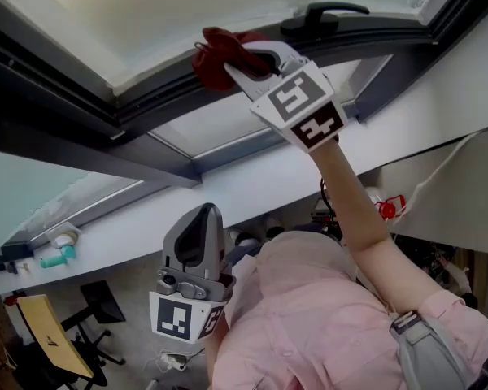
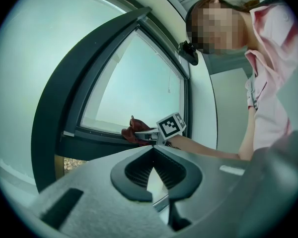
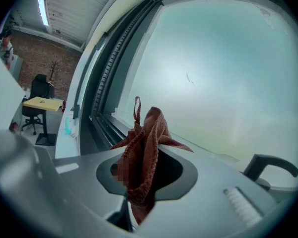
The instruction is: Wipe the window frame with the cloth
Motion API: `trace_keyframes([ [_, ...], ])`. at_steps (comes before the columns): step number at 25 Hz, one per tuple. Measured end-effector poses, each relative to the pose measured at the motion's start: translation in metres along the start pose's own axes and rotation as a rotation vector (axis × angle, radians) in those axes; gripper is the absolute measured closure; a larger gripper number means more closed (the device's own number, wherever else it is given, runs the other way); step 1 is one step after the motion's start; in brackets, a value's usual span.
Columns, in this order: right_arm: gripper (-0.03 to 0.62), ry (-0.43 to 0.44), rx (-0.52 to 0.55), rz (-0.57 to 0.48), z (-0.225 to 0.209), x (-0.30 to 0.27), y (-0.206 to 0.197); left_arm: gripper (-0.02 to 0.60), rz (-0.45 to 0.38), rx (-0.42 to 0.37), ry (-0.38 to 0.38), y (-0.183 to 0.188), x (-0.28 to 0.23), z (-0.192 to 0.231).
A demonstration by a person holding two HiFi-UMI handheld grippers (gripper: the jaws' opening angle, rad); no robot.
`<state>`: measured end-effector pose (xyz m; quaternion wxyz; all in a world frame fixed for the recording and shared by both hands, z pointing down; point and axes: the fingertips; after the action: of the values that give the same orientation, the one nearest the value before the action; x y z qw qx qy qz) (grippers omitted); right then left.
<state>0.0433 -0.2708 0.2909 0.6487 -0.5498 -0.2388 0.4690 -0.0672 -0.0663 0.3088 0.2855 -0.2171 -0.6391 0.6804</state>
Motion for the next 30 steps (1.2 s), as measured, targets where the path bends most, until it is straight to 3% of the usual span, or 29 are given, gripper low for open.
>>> trace_keyframes([
  [4,0.519,0.137,0.014,0.047,0.012,0.015,-0.015,0.584,0.062,0.043,-0.028,-0.018,0.009,-0.029],
  [7,0.517,0.167,0.054,0.072,0.009,0.021,-0.015,0.584,0.083,0.061,-0.030,-0.028,0.013,-0.041],
  [21,0.519,0.116,0.027,0.131,-0.041,0.029,-0.064,0.584,0.082,0.076,0.037,-0.039,0.032,-0.058],
  [25,0.519,0.122,0.043,0.138,-0.028,0.041,-0.040,0.584,0.067,0.068,0.033,-0.036,0.031,-0.060],
  [30,0.519,0.102,0.028,0.134,-0.027,0.042,-0.039,0.584,0.044,0.058,0.014,-0.029,0.028,-0.062],
])
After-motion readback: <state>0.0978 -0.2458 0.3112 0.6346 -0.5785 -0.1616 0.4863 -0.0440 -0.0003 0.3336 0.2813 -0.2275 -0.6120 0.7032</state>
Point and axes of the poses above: the fingertips, and each gripper's own axes: x backward along the fingers, z to its left, y out of its top, and after that the axes turned 3 degrees about -x, right-handed
